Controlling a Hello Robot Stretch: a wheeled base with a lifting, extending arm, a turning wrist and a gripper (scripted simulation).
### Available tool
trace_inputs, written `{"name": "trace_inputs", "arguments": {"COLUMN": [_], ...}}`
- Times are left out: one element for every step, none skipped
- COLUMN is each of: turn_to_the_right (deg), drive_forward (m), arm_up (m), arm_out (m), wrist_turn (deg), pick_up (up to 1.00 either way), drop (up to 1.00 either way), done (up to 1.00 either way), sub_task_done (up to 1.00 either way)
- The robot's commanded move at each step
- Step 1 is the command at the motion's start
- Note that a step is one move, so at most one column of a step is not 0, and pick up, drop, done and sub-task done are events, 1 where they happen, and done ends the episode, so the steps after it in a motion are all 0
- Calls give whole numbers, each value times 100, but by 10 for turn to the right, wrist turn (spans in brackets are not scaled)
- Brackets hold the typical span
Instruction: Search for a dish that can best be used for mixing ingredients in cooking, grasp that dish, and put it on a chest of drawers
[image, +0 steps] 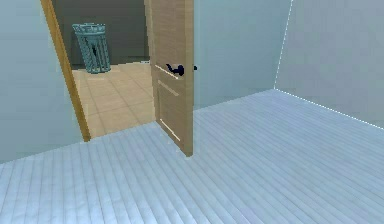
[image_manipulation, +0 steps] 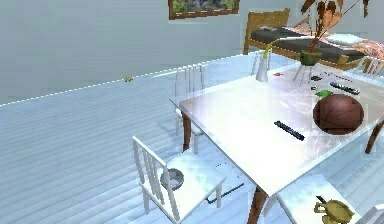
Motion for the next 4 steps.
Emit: {"name": "trace_inputs", "arguments": {"turn_to_the_right": [0, 0, 0, 0], "drive_forward": [0, 0, 0, 0], "arm_up": [0, 0, 0, 0], "arm_out": [44, 0, 0, 0], "wrist_turn": [0, 450, 450, 450], "pick_up": [0, 0, 0, 0], "drop": [0, 0, 0, 0], "done": [0, 0, 0, 0], "sub_task_done": [0, 0, 0, 0]}}
